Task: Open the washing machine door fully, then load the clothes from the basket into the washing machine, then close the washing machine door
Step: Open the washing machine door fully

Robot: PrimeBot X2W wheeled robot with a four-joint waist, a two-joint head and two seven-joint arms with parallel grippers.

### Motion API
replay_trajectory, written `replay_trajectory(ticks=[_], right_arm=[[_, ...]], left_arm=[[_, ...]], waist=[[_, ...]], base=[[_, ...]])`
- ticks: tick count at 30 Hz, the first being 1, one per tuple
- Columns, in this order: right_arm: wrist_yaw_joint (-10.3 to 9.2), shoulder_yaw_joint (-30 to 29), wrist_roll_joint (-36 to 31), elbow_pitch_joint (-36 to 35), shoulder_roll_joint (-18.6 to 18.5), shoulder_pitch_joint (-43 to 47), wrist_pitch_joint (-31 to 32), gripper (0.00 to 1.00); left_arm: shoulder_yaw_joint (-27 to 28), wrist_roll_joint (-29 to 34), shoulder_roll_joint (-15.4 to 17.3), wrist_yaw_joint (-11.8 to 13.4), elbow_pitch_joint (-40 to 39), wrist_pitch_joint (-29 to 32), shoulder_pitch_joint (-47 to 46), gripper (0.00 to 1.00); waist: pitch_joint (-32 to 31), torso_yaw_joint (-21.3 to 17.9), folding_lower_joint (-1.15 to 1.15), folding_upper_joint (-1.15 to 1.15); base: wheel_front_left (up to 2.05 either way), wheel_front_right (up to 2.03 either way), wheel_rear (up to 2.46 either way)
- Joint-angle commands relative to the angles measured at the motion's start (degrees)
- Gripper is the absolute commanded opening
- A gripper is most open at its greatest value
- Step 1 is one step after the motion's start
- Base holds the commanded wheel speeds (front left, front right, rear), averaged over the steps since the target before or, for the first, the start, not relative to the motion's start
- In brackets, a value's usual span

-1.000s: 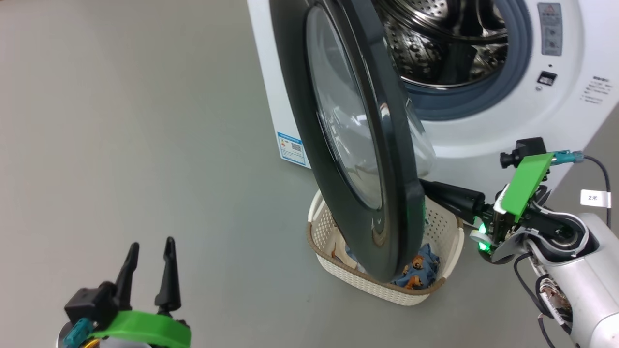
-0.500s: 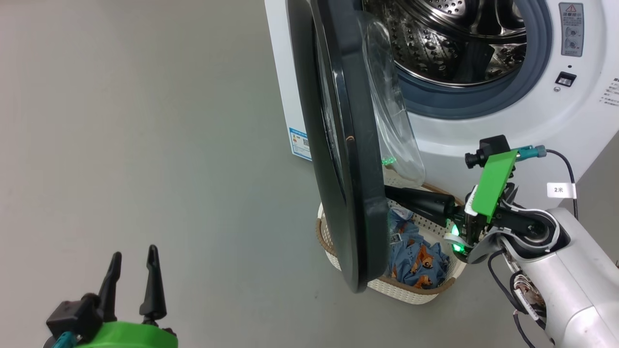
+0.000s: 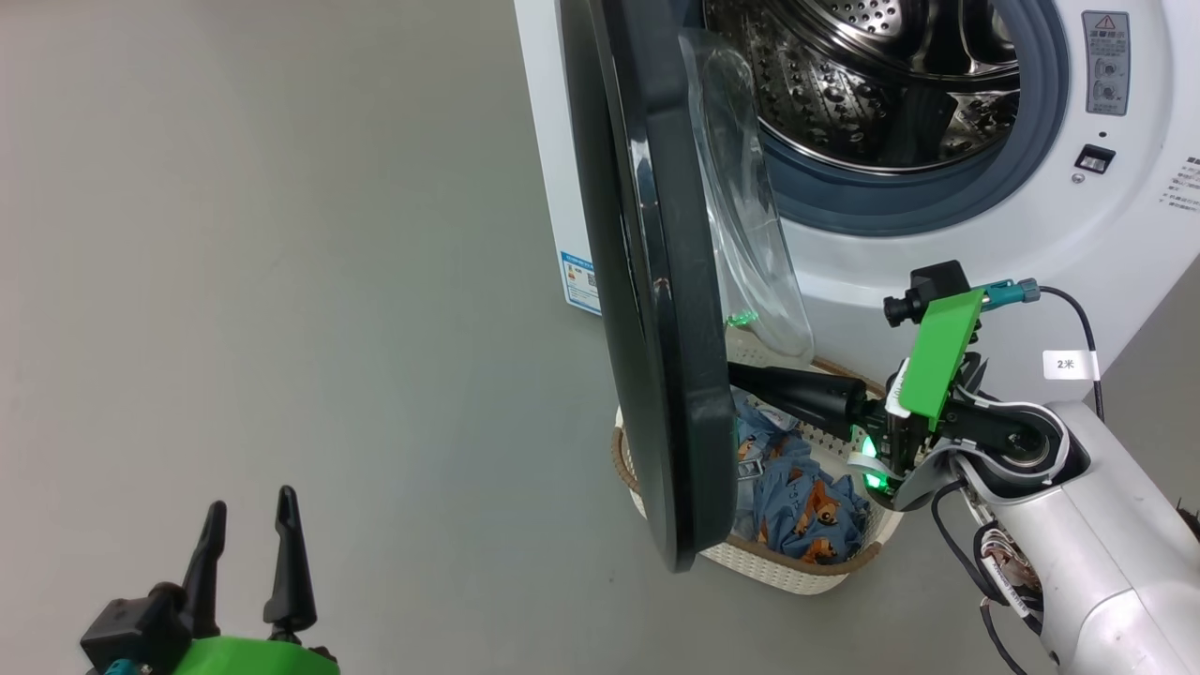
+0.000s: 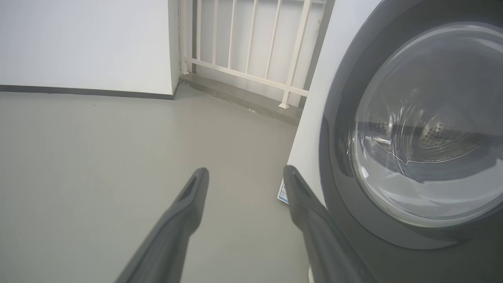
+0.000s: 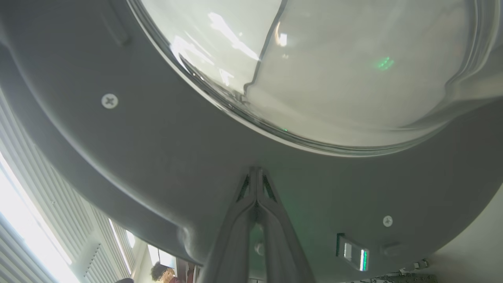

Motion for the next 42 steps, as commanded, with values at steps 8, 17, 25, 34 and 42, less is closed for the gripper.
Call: replay_trajectory(ticks=[8,17,25,34,42], right_arm=[[0.28,-1.7,-0.9,-1.7,0.6,0.0,-0.8,0.0],[0.28,-4.5,-1.3,-4.8,0.0,4.1,-2.8,0.33],[0.28,-5.2,-2.6,-8.0,0.1,6.2,-3.8,1.0],[0.28,-5.4,-5.1,-12.1,-0.1,8.3,-6.0,1.0],[0.28,-6.4,-8.0,-18.0,-1.0,10.7,-10.2,1.0]], left_arm=[[0.5,0.6,1.3,0.1,-0.1,-0.4,-1.8,1.0],[-2.2,0.7,2.2,-0.3,1.7,0.2,-3.0,1.0],[-2.8,0.1,2.8,-0.5,1.9,0.2,-3.1,1.0],[-3.0,-0.3,3.0,-0.4,1.6,0.1,-2.9,1.0],[-3.3,-0.6,3.0,-0.2,1.3,0.0,-2.9,1.0]], waist=[[-1.5,-0.6,0.0,0.0],[-4.5,-2.4,0.0,0.0],[-5.3,-7.6,0.0,0.0],[-5.6,-13.3,0.0,0.0],[-5.4,-18.5,0.0,0.0]], base=[[0.0,0.0,0.0],[0.0,0.0,0.0],[0.0,0.0,0.0],[0.0,0.0,0.0],[0.0,0.0,0.0]])
